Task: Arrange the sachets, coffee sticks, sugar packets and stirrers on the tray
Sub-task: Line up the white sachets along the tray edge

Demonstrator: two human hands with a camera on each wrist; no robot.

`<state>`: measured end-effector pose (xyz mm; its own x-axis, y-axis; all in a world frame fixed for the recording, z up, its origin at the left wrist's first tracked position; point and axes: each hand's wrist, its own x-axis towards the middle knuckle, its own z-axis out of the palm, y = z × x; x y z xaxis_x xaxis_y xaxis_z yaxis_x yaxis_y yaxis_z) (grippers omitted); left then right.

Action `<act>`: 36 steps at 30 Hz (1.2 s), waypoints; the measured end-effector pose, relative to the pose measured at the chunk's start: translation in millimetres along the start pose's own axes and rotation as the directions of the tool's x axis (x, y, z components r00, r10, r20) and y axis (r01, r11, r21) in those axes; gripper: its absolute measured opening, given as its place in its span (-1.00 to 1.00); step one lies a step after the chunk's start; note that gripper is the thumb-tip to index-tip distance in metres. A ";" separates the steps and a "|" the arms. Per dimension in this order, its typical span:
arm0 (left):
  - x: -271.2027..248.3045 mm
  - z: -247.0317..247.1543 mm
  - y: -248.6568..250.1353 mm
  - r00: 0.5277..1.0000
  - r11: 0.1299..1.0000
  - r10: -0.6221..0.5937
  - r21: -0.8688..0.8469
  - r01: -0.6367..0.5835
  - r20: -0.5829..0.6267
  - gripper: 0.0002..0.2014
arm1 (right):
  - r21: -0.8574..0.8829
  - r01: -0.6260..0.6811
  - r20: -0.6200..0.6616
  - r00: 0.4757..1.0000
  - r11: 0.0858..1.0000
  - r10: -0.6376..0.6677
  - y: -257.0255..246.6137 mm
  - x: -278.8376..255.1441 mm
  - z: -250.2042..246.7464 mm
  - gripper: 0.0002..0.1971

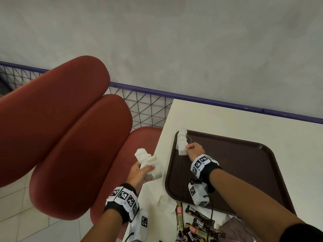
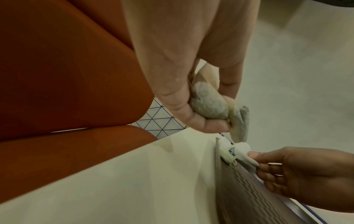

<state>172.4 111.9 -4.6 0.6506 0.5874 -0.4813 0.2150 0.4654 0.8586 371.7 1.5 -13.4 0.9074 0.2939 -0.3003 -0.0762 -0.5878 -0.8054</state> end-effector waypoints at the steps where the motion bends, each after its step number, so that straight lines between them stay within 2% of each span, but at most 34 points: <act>1: -0.1 -1.7 0.8 1.000 1.000 0.005 -0.006 -0.005 0.001 -0.67 | 0.001 -0.012 -0.003 1.000 1.000 0.012 -1.1 2.1 4.3 -0.83; 7: 1.6 -13.7 4.6 0.999 0.999 0.029 -0.024 -0.030 -0.028 -0.70 | -0.102 -0.020 0.059 0.998 0.995 0.026 -1.9 7.5 24.1 -0.73; 14: 1.6 -17.7 6.5 0.999 0.998 0.043 -0.038 -0.043 -0.019 -0.70 | -0.297 -0.016 0.090 0.995 0.955 0.044 3.1 11.3 21.3 -0.67; 24: 2.4 -6.1 8.1 0.999 0.998 0.050 -0.033 -0.049 0.013 -0.69 | -0.370 0.026 0.128 0.992 0.929 0.023 2.5 2.9 13.4 -0.66; 27: 3.8 -1.7 9.1 0.999 0.999 0.040 -0.019 -0.039 0.017 -0.67 | -0.312 0.099 0.179 0.983 0.945 -0.044 -1.0 -2.8 9.1 -0.71; 29: 2.7 1.5 9.7 0.999 0.999 0.035 -0.009 -0.035 0.025 -0.65 | -0.192 0.134 0.222 0.971 0.972 -0.089 -4.5 -9.6 5.6 -0.82; 32: 1.7 6.4 9.9 0.999 1.000 0.029 -0.008 -0.028 0.035 -0.63 | -0.026 0.150 0.329 0.935 0.988 -0.133 -10.9 -26.6 -2.1 -0.70; 36: -0.4 14.2 12.6 0.998 0.999 0.020 -0.033 -0.019 0.053 -0.66 | 0.071 0.182 0.482 0.855 0.981 -0.193 -20.3 -51.6 -13.7 -0.62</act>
<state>185.1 108.1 8.9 0.6925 0.5609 -0.4537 0.1787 0.4760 0.8611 332.0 -12.1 25.5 0.5909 0.7281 -0.3474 0.0608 -0.4696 -0.8808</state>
